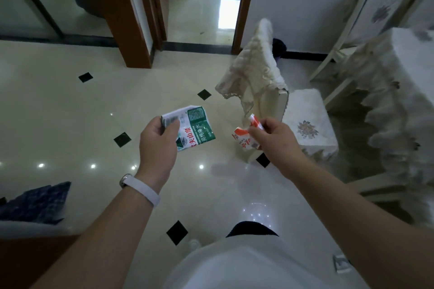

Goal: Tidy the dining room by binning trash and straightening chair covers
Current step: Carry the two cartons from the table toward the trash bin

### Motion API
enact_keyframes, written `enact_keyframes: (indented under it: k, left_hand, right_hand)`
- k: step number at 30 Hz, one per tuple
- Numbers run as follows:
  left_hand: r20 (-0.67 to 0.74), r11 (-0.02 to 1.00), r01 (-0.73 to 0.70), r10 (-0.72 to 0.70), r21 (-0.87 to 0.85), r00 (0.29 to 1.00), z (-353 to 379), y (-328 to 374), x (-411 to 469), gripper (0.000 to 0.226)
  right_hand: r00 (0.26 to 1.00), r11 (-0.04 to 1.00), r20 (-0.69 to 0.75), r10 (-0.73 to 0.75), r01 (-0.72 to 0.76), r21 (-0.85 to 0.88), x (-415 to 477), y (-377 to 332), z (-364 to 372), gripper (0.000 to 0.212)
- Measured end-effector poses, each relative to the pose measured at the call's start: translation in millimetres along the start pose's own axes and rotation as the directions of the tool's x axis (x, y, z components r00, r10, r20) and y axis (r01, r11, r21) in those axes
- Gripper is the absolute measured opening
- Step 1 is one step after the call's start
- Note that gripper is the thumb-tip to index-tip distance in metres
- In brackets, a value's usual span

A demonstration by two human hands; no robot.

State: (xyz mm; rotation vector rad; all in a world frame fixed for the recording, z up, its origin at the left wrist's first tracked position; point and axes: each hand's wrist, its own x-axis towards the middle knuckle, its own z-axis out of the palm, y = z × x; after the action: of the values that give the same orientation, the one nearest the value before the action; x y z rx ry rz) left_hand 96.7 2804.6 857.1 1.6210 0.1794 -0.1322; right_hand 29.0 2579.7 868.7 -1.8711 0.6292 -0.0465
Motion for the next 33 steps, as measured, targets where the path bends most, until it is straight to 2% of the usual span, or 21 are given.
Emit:
enact_keyframes:
  k: [3,10,16,20,27,31,33]
  left_hand:
    - [0.039,1.000,0.016,-0.016,-0.001,0.999,7.6,-1.8,31.7,0.020]
    - [0.034,0.998,0.025,-0.027,0.061,0.999,25.7,3.7,113.3,0.015]
    - [-0.047,0.993,0.041,-0.036,0.111,0.998,52.3,30.4,216.1,0.013]
    - [-0.027,0.985,0.034,-0.029,0.169,0.999,87.5,56.6,276.7,0.013]
    - [0.003,0.993,-0.004,0.004,0.117,1.000,136.6,89.1,364.0,0.012]
    - [0.011,0.997,0.009,-0.010,0.083,1.000,149.1,92.3,416.7,0.012]
    - [0.027,0.997,0.019,-0.021,0.079,0.999,154.8,91.4,446.7,0.013]
  right_hand:
    - [0.999,1.000,-0.047,0.017,-0.017,-0.003,26.7,-5.9,5.7,0.025]
    - [0.998,0.996,-0.008,0.058,-0.057,0.075,117.9,-12.4,33.6,0.013]
    - [0.996,0.988,0.062,0.061,-0.069,0.136,234.1,-40.9,50.9,0.039]
    - [0.996,0.980,0.063,0.061,-0.071,0.187,307.0,-69.7,32.7,0.029]
    - [0.999,0.994,-0.023,0.039,-0.037,0.106,395.4,-111.7,4.9,0.017]
    - [0.998,0.993,-0.034,0.061,-0.058,0.100,437.0,-125.7,10.7,0.031]
    - [0.996,0.993,-0.050,0.070,-0.065,0.094,459.8,-130.6,18.4,0.029]
